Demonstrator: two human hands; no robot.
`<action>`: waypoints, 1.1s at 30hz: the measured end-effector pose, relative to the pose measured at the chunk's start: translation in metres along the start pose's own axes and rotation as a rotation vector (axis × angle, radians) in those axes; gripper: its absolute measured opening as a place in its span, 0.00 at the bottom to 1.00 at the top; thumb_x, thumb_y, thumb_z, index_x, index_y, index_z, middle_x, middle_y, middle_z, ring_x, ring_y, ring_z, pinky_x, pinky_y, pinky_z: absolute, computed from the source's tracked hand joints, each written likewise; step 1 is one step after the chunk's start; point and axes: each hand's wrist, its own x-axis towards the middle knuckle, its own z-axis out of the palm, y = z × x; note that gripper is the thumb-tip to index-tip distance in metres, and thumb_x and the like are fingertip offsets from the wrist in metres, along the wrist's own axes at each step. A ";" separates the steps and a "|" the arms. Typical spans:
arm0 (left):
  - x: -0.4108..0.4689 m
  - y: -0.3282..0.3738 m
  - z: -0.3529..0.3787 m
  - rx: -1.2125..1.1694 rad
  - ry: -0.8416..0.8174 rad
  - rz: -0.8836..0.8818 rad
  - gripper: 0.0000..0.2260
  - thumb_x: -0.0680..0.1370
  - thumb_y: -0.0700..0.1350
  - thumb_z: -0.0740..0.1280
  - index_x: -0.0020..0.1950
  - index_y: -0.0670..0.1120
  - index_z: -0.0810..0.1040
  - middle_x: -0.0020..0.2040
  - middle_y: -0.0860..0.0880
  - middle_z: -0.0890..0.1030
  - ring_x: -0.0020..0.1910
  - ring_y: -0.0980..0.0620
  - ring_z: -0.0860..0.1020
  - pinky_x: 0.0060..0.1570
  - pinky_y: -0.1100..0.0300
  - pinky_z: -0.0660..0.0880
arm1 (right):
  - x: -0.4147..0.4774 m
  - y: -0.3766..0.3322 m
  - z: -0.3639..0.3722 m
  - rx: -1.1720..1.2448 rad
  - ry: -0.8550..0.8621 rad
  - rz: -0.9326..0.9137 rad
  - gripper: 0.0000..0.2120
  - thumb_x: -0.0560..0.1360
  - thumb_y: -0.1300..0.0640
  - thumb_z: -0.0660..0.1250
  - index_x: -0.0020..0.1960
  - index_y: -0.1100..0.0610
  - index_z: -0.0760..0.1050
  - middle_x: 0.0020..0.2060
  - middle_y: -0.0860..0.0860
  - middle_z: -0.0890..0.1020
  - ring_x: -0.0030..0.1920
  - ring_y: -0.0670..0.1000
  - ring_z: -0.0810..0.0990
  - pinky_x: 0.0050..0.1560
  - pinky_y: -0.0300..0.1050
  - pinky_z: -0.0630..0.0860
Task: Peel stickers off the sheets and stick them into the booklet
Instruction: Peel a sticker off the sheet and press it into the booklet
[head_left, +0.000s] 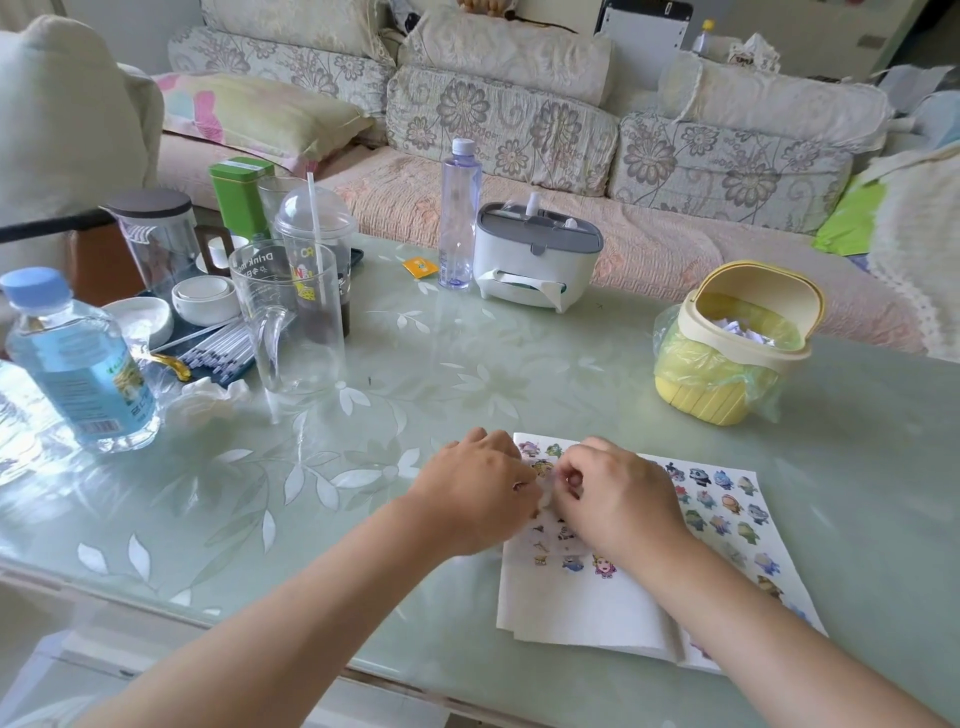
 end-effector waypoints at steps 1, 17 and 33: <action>0.001 -0.002 0.001 0.006 0.009 0.014 0.15 0.83 0.55 0.57 0.59 0.55 0.82 0.63 0.55 0.74 0.61 0.51 0.69 0.51 0.62 0.61 | 0.000 -0.001 0.000 -0.008 -0.017 -0.018 0.04 0.74 0.48 0.67 0.44 0.48 0.79 0.44 0.44 0.79 0.45 0.49 0.80 0.40 0.42 0.68; 0.000 -0.008 0.023 0.090 0.078 0.117 0.31 0.74 0.57 0.40 0.71 0.60 0.73 0.69 0.53 0.71 0.66 0.49 0.68 0.62 0.54 0.66 | -0.011 0.002 0.006 -0.028 0.149 -0.238 0.09 0.67 0.58 0.78 0.32 0.50 0.79 0.31 0.46 0.74 0.32 0.51 0.75 0.28 0.36 0.62; 0.000 0.005 -0.006 -0.256 0.204 -0.055 0.14 0.77 0.43 0.63 0.60 0.55 0.79 0.58 0.57 0.78 0.58 0.54 0.72 0.55 0.64 0.68 | -0.014 0.013 -0.026 0.432 0.077 -0.028 0.19 0.69 0.68 0.73 0.40 0.43 0.85 0.42 0.38 0.80 0.33 0.46 0.76 0.34 0.31 0.67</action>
